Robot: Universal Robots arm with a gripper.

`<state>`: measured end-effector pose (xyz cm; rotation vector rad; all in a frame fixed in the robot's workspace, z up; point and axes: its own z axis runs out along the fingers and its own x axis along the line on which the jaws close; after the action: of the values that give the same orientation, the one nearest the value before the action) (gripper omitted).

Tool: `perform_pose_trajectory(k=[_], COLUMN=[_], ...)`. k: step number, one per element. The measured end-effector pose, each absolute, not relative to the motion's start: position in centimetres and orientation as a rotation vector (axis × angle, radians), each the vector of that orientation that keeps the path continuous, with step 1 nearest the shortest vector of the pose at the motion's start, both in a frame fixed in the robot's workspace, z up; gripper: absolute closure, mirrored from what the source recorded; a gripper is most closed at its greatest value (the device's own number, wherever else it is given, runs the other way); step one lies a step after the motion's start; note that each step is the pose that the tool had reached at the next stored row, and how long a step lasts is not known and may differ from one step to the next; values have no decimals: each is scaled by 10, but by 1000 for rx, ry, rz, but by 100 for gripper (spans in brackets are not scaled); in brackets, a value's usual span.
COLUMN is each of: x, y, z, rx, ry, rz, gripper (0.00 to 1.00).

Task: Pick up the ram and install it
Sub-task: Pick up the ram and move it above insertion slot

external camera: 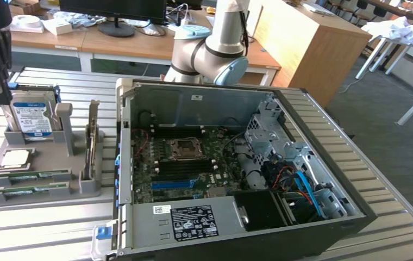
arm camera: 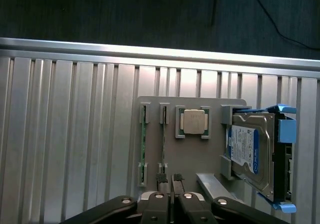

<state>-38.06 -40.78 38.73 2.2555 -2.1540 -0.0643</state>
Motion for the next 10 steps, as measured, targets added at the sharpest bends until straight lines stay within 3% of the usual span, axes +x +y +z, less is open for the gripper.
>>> perform_pose_trajectory(k=[1,2,7,10], x=[-381,-381,-381,-381], y=[-408,-408,-408,-408], z=[387,387,387,387], rx=[2256,2256,2256,2256], ry=[-2154,-2154,-2154,-2154], rz=[-64,-64,-64,-64], gripper=[83,76,76,69])
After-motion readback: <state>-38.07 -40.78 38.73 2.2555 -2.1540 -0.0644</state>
